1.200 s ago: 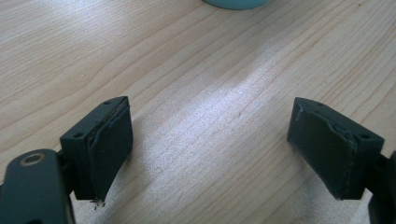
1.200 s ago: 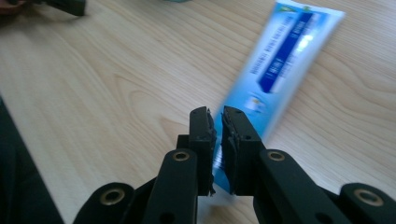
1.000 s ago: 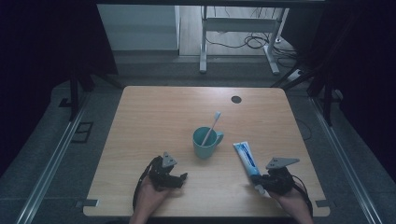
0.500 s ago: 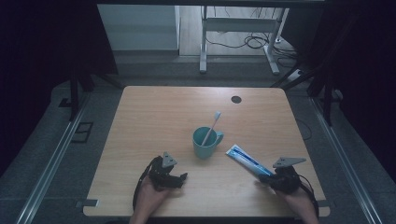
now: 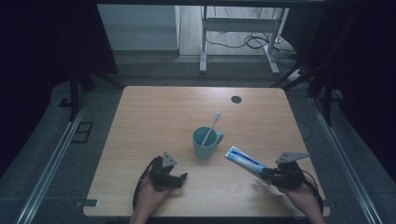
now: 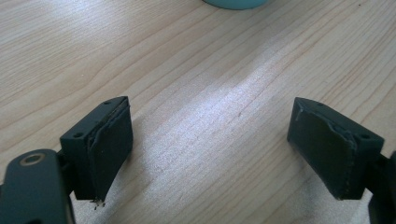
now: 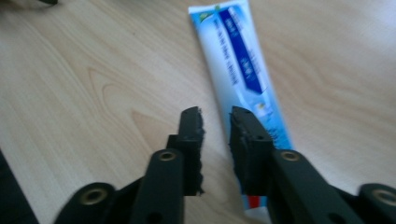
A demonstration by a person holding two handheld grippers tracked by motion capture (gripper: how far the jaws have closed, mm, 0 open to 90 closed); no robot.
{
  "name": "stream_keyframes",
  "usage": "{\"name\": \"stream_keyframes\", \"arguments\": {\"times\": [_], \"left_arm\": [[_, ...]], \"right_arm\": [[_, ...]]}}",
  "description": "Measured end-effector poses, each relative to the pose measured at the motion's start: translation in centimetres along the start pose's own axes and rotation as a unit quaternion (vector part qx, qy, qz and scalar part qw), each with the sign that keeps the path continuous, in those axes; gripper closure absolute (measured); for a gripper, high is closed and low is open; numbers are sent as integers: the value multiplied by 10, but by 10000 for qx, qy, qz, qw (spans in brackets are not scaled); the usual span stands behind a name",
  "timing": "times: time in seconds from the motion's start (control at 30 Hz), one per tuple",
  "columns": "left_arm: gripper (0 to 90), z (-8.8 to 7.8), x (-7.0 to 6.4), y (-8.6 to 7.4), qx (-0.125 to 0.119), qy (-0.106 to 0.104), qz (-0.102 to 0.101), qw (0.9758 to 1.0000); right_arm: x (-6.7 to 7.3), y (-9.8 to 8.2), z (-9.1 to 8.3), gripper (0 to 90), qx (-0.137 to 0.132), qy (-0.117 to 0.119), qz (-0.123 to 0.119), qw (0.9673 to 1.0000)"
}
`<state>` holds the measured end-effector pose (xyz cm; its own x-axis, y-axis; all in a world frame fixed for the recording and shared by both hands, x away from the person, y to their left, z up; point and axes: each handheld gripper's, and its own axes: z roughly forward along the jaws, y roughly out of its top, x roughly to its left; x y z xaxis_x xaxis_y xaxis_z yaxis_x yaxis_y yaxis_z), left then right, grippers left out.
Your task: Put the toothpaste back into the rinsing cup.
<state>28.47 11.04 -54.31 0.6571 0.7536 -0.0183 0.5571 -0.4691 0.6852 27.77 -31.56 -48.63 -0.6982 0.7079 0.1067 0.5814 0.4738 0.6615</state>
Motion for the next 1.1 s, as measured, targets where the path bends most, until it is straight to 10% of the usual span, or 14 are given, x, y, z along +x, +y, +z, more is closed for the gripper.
{"name": "stream_keyframes", "arguments": {"times": [0.47, 1.1], "left_arm": [[144, 0, 0, 0, -10, -4, -30, 10000], [143, 0, 0, 0, 3, -6, -16, 10000]], "right_arm": [[-15, 20, 17, 417, 782, -77, -268, 9965], [-2, 68, 62, 397, 2075, -244, -938, 9734]]}}
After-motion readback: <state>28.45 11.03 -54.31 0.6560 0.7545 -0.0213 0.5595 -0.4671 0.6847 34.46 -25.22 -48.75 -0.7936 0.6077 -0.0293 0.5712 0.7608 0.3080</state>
